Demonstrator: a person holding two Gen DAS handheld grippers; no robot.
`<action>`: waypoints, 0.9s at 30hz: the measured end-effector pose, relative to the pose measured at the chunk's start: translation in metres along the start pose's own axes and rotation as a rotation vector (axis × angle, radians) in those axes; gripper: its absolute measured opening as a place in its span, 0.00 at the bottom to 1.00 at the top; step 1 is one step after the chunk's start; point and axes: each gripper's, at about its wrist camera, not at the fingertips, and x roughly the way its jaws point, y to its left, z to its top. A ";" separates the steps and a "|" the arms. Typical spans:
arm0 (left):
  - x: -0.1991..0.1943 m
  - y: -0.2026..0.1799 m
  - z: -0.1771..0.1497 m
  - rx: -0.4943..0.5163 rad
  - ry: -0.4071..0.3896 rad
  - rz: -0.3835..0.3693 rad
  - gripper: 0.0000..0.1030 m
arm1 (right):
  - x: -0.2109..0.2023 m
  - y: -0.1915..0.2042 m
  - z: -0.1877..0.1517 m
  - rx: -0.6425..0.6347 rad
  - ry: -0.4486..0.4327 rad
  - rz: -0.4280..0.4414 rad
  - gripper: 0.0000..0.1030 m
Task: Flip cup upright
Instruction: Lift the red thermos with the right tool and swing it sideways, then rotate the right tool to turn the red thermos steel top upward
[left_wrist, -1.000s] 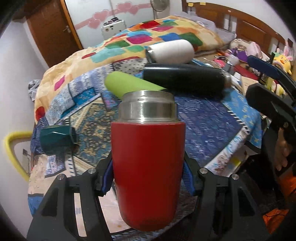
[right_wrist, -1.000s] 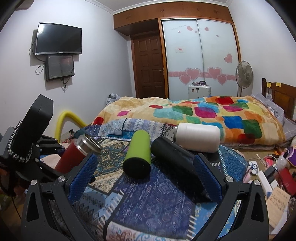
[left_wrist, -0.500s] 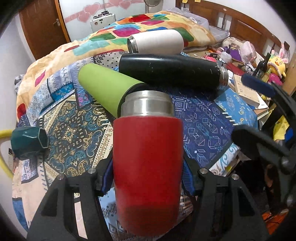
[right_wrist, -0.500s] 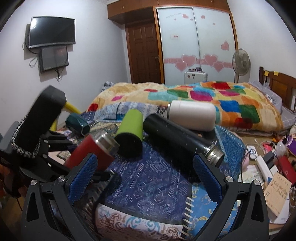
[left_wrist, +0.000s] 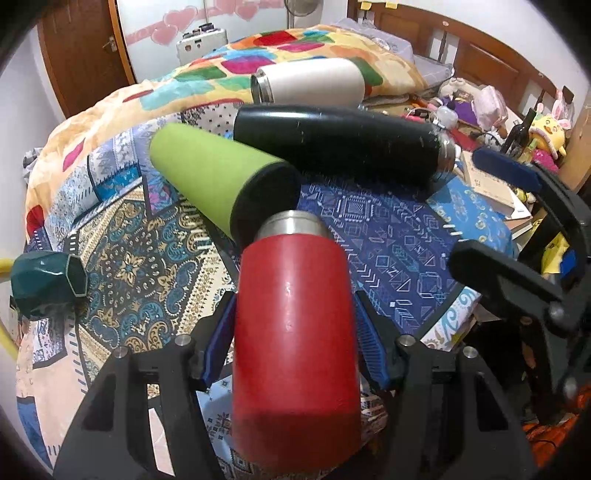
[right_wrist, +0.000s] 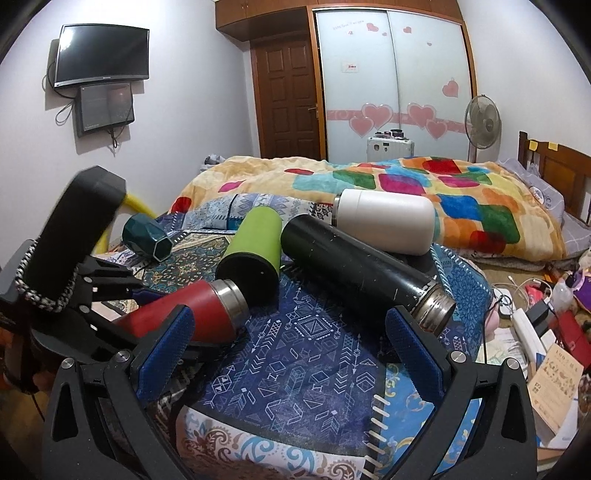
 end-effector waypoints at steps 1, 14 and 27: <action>-0.004 0.002 -0.001 -0.004 -0.006 -0.001 0.60 | 0.001 -0.001 0.001 0.002 0.001 -0.001 1.00; -0.054 0.086 -0.037 -0.190 -0.095 0.104 0.63 | 0.030 0.014 -0.004 -0.030 0.077 0.014 1.00; -0.016 0.088 -0.067 -0.195 -0.026 0.024 0.63 | 0.041 0.024 -0.011 -0.056 0.144 0.007 1.00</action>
